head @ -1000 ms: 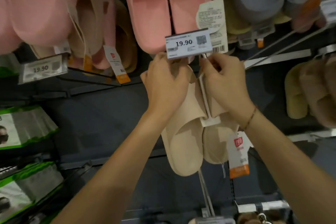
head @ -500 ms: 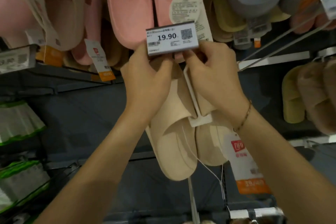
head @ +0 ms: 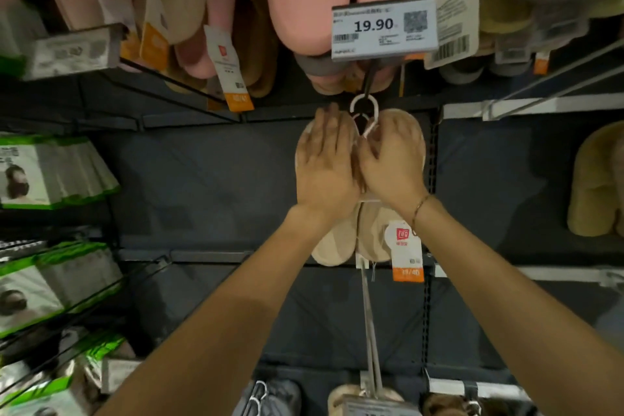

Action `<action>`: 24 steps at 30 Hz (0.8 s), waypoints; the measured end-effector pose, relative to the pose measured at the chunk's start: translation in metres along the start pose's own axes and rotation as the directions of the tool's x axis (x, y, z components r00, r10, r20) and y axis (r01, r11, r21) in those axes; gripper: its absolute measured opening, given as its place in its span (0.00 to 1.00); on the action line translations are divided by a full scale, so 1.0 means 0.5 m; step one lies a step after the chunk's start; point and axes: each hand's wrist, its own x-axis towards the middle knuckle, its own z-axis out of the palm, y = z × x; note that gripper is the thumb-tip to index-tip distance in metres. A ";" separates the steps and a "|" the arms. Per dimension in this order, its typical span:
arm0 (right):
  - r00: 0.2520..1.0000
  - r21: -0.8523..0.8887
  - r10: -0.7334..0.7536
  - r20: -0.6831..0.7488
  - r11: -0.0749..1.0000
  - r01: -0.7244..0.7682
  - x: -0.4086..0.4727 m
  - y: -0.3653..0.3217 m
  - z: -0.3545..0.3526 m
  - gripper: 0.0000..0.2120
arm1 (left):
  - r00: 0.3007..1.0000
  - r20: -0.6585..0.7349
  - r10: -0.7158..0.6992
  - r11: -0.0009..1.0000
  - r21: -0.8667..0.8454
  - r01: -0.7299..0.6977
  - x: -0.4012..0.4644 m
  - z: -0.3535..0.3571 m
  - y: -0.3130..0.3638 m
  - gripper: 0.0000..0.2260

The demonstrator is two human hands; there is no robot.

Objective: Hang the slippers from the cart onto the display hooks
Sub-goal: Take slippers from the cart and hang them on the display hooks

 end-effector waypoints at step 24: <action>0.360 0.590 -0.508 0.783 0.791 -0.166 -0.776 -0.817 0.101 0.22 | 0.249 0.371 -0.895 0.441 0.647 0.622 -0.836 -0.868 -0.293 0.13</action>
